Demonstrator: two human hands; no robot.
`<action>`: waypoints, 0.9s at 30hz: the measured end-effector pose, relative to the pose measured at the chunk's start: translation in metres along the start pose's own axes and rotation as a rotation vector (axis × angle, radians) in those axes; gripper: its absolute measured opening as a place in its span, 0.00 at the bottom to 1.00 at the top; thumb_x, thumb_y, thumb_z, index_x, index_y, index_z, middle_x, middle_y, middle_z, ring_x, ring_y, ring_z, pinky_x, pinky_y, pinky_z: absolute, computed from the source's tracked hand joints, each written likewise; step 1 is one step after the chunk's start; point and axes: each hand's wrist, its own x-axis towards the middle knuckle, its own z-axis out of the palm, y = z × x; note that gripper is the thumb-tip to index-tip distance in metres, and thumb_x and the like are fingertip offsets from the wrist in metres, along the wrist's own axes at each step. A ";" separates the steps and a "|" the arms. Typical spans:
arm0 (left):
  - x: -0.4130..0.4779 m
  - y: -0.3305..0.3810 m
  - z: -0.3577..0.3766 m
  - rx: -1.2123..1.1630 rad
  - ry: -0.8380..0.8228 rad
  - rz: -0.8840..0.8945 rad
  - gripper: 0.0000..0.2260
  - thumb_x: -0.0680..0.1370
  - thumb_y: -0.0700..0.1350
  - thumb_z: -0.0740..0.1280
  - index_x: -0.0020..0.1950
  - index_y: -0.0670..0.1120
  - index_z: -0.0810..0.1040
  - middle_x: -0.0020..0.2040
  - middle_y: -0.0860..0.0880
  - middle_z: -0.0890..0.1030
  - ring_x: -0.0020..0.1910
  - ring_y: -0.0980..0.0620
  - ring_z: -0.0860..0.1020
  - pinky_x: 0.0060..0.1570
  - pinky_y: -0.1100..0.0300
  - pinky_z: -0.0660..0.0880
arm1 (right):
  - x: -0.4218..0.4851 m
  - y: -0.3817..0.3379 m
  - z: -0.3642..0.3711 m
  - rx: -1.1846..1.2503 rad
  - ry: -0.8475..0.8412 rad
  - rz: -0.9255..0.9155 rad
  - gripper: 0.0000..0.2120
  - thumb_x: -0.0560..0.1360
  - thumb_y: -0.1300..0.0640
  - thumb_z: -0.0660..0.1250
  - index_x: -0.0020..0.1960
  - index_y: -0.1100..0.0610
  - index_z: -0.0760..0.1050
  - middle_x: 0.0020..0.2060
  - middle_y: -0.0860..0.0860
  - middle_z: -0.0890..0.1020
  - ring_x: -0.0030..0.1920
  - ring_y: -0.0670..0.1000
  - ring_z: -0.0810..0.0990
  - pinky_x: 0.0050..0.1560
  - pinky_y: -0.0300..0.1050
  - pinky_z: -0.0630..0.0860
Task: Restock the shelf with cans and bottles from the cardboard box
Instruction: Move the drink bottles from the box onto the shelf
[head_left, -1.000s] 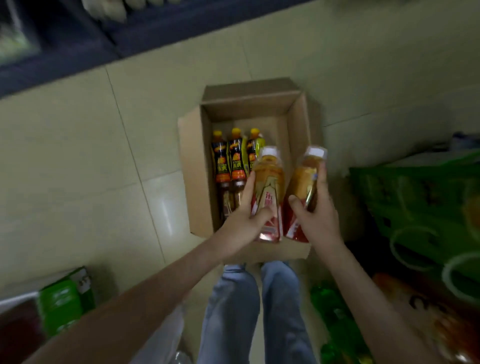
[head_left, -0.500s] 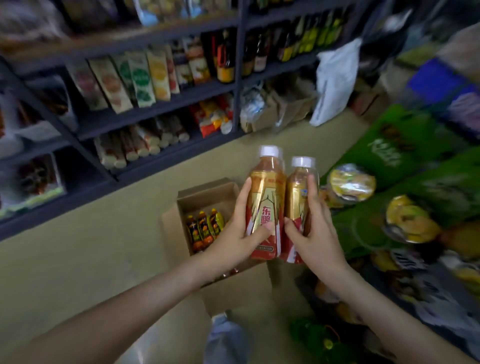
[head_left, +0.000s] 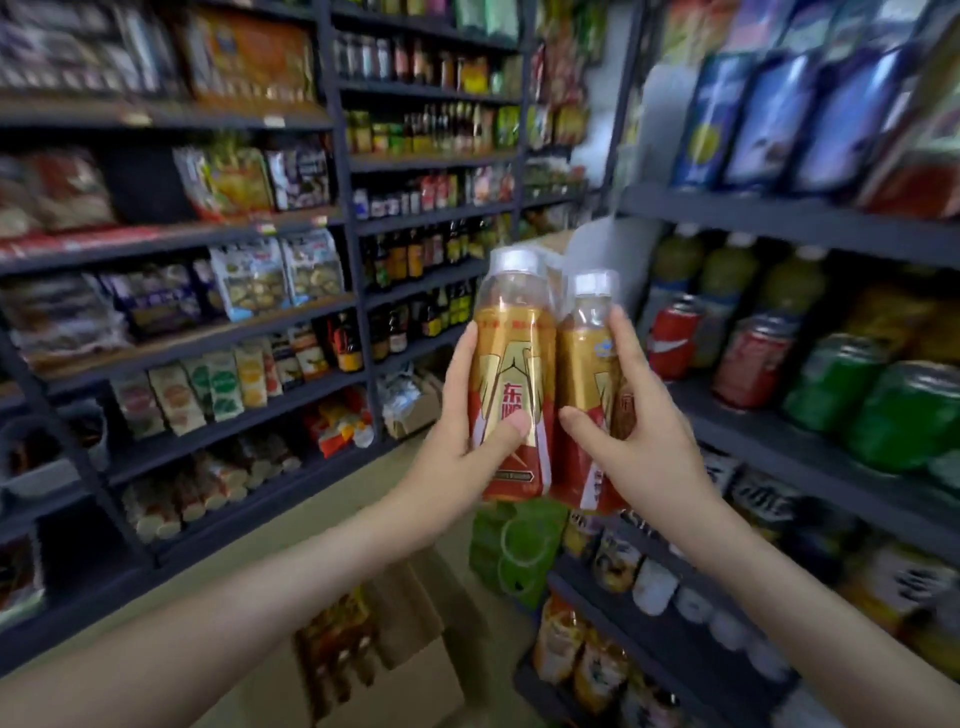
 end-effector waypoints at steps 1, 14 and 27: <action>0.010 0.017 0.009 -0.018 -0.013 0.045 0.33 0.77 0.55 0.64 0.70 0.73 0.44 0.62 0.79 0.65 0.65 0.67 0.70 0.62 0.63 0.71 | 0.001 -0.011 -0.020 -0.012 0.045 -0.034 0.42 0.75 0.53 0.70 0.75 0.32 0.46 0.64 0.35 0.67 0.60 0.28 0.67 0.56 0.24 0.65; 0.135 0.149 0.169 -0.285 -0.108 0.498 0.31 0.77 0.50 0.64 0.71 0.68 0.48 0.60 0.81 0.67 0.62 0.73 0.70 0.55 0.73 0.72 | 0.007 -0.062 -0.255 -0.083 0.501 -0.077 0.47 0.67 0.47 0.76 0.74 0.34 0.49 0.71 0.38 0.64 0.69 0.44 0.68 0.69 0.51 0.67; 0.189 0.200 0.322 -0.181 -0.009 0.661 0.32 0.74 0.59 0.64 0.69 0.76 0.48 0.77 0.58 0.58 0.73 0.57 0.63 0.69 0.48 0.67 | 0.046 0.007 -0.436 -0.200 0.547 -0.054 0.41 0.68 0.57 0.77 0.73 0.54 0.57 0.62 0.48 0.70 0.63 0.48 0.70 0.63 0.45 0.70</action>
